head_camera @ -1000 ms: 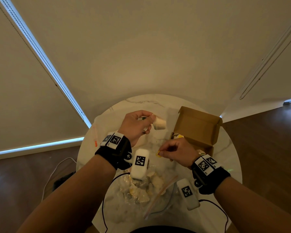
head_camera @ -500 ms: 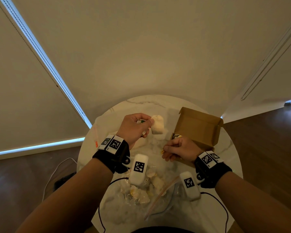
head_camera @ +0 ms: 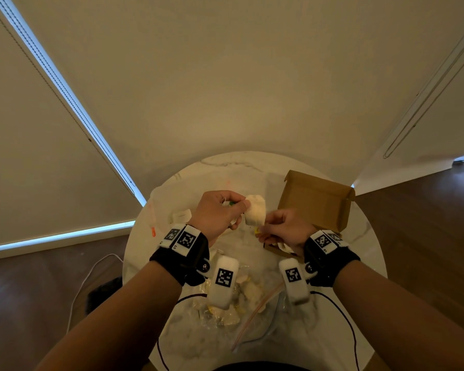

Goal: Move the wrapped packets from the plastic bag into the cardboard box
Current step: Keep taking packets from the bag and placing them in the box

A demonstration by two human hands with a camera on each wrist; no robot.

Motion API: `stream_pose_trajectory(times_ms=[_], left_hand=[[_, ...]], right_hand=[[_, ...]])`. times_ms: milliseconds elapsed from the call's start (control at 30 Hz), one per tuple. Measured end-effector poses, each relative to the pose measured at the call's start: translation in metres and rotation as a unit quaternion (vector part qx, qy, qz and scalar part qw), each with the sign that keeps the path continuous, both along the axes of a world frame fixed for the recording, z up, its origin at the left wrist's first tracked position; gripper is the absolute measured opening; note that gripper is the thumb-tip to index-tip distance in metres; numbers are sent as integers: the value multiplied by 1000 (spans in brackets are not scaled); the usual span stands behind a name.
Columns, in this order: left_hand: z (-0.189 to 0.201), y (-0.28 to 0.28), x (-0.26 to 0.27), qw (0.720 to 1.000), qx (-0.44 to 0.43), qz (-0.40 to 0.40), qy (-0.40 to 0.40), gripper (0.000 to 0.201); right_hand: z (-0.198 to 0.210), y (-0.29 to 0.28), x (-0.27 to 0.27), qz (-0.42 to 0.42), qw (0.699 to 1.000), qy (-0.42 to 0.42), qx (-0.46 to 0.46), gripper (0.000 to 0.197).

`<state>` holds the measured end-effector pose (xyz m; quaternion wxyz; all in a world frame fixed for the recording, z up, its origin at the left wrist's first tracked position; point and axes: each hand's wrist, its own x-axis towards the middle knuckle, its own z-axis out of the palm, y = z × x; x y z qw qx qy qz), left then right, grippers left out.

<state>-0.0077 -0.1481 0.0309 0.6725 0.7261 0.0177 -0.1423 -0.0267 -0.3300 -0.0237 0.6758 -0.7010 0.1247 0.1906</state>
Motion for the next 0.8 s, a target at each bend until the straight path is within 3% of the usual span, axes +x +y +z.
stream_pose_trajectory(times_ms=[67, 300, 467, 600, 800], left_hand=[[-4, 1, -4, 1000, 11, -12, 2, 8], [-18, 2, -15, 999, 30, -33, 24, 9], [-22, 0, -18, 998, 40, -35, 25, 9], [-21, -1, -17, 998, 47, -32, 22, 9], [-18, -1, -14, 999, 24, -16, 16, 12]], right_hand=[[7, -2, 6, -12, 1000, -20, -14, 22], [29, -5, 21, -15, 996, -84, -13, 6], [40, -6, 22, 11, 987, -129, -91, 3], [54, -3, 17, 22, 990, -128, -61, 5], [75, -2, 1, 54, 980, -167, -89, 11]])
